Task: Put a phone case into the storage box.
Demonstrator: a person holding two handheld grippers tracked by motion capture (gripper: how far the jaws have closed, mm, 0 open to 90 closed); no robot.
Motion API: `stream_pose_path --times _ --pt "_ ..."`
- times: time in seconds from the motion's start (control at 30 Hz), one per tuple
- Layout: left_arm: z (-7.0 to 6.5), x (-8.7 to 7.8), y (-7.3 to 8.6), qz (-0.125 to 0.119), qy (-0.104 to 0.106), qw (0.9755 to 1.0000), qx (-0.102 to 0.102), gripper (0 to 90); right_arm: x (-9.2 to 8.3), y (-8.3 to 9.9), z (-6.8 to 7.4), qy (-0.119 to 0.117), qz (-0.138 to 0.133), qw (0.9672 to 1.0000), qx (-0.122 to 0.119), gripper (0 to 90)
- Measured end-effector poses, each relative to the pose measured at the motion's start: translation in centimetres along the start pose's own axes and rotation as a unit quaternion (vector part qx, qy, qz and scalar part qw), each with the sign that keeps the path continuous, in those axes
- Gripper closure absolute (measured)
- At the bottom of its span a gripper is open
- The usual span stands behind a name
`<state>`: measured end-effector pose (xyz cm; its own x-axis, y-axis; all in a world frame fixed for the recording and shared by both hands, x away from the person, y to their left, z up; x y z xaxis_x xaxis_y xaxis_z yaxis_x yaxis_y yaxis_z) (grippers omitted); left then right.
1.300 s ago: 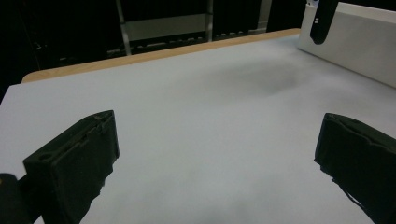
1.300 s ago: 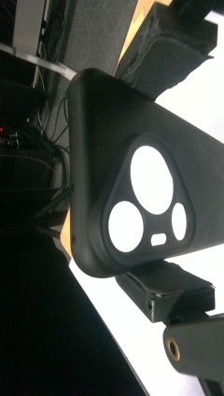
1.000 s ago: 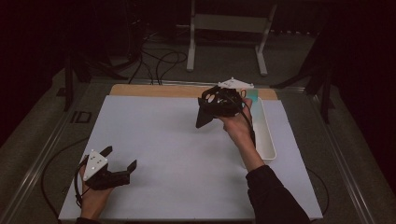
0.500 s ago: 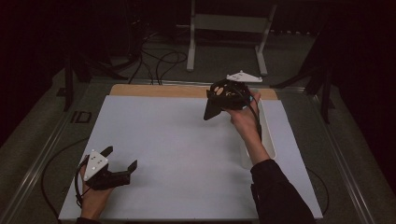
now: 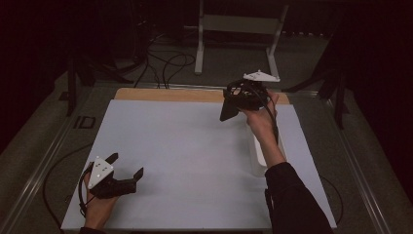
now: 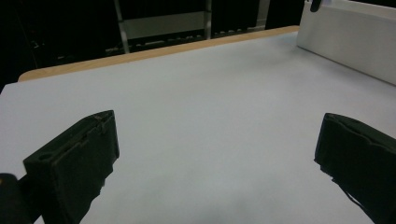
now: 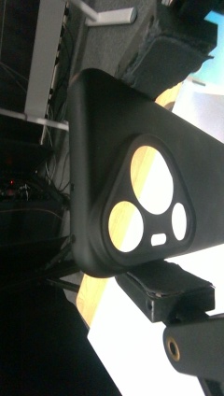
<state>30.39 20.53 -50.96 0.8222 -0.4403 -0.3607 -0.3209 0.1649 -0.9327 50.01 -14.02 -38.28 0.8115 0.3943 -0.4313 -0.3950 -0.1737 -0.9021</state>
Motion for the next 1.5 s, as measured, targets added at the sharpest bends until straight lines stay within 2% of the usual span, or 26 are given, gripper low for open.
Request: stream_pose_path --times 0.57,1.03,1.5 --pt "0.0 0.0 0.0 0.001 -0.001 1.0 0.003 0.3 -0.9 -0.4 -3.2 0.038 -0.003 0.9992 0.011 14.9" --pt "-0.1 0.1 0.0 0.001 -0.001 1.0 0.002 0.3 -1.8 -0.5 -6.1 0.075 -0.002 0.9969 0.026 14.9" --pt "-0.1 0.1 0.0 0.001 0.0 1.0 0.002 0.3 -1.8 0.2 -7.9 0.103 0.008 0.9941 0.034 14.9"
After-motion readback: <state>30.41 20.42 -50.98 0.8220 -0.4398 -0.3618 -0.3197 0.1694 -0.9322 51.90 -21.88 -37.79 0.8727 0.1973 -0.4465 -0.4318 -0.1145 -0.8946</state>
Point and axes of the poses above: each handheld gripper's, and its own axes: x roughly forward along the jaws, y roughly out of its underside, z roughly to its left, the point moved 8 cm from there along x, roughly forward along the jaws
